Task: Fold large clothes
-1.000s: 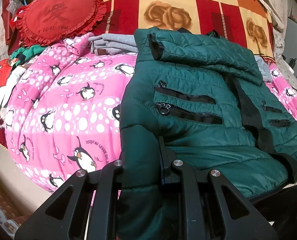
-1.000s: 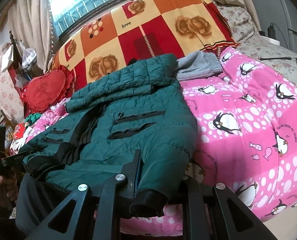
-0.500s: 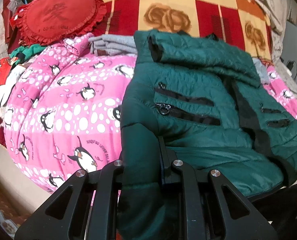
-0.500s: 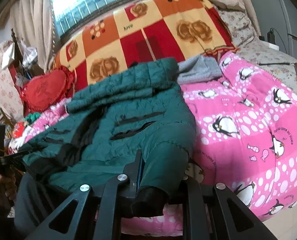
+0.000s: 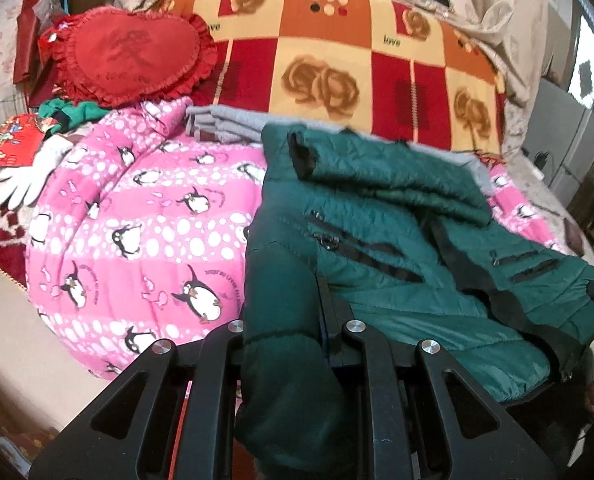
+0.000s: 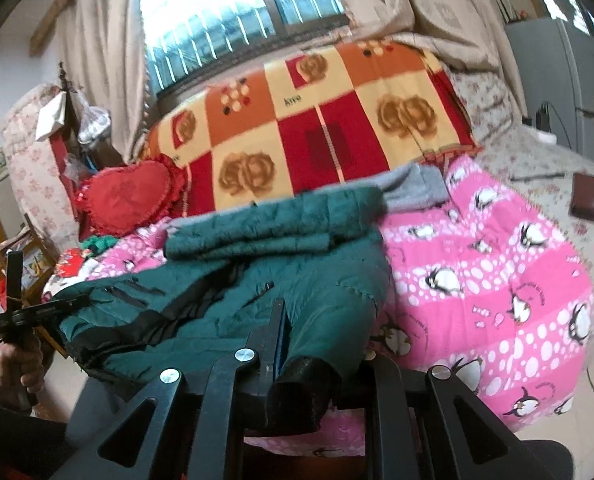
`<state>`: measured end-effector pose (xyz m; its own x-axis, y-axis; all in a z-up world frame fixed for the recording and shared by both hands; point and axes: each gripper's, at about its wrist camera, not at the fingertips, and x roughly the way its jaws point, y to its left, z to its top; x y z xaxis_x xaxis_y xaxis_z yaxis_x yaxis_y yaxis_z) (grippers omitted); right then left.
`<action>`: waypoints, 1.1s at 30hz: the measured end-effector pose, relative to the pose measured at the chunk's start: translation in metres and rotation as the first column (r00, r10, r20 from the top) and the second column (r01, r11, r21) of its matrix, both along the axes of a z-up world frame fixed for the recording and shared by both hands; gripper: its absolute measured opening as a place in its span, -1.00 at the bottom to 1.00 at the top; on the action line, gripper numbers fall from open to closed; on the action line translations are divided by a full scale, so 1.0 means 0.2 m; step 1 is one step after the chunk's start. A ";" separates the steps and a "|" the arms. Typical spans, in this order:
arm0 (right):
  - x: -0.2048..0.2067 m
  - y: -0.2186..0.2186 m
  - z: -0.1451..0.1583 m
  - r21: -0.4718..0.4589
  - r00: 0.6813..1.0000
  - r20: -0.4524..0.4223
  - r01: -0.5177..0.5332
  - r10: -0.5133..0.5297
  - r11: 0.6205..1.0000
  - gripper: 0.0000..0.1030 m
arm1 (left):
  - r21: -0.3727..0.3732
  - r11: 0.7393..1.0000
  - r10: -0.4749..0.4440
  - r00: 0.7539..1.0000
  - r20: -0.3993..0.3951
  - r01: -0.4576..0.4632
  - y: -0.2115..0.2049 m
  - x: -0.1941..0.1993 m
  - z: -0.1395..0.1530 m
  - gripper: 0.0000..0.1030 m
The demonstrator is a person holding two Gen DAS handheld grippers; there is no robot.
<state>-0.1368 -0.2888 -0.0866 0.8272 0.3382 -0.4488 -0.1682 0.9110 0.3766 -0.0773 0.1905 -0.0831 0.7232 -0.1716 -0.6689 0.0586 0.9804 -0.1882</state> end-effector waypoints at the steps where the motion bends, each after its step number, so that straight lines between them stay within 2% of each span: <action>1: -0.02 0.00 0.03 0.005 1.000 0.013 0.000 0.000 1.000 -0.71 | -0.013 1.000 0.001 1.000 0.004 -0.001 0.01 -0.02 0.02 -0.71; 6: 0.02 -0.01 0.12 0.010 0.998 0.061 -0.013 0.013 1.000 -0.71 | -0.081 0.997 0.004 0.998 0.062 0.001 0.05 -0.04 0.12 -0.71; 9: 0.14 -0.03 0.12 0.023 0.998 0.067 -0.011 0.009 1.000 -0.71 | -0.129 0.991 0.032 0.995 0.095 -0.020 0.08 0.06 0.16 -0.71; 13: 0.38 -0.05 0.08 0.080 0.998 0.052 0.015 -0.019 0.997 -0.71 | -0.190 0.981 0.064 0.994 0.089 -0.047 0.10 0.25 0.18 -0.71; 16: 0.57 -0.08 0.08 0.102 0.998 0.039 0.048 -0.053 0.994 -0.71 | -0.189 0.980 0.081 0.994 0.077 -0.065 0.07 0.43 0.21 -0.71; 20: 0.83 -0.14 0.13 0.133 0.994 0.050 0.088 -0.096 0.987 -0.71 | -0.167 0.983 0.094 0.989 0.110 -0.074 0.02 0.67 0.30 -0.71; 23: 1.09 -0.17 0.14 0.134 0.992 0.044 0.110 -0.117 0.985 -0.71 | -0.149 0.984 0.114 0.986 0.121 -0.095 -0.01 0.86 0.33 -0.71; 27: 1.41 -0.17 0.04 0.130 0.991 -0.008 0.134 -0.134 0.983 -0.71 | -0.117 0.985 0.136 0.987 0.082 -0.126 -0.03 1.16 0.22 -0.71; 30: 1.62 -0.15 -0.09 0.100 0.989 -0.054 0.144 -0.139 0.984 -0.71 | -0.051 0.989 0.140 0.990 0.011 -0.139 -0.05 1.41 0.04 -0.71; 33: 1.75 -0.12 -0.27 0.090 0.985 -0.106 0.148 -0.138 0.985 -0.70 | -0.012 0.989 0.146 0.988 -0.049 -0.147 -0.06 1.56 -0.15 -0.69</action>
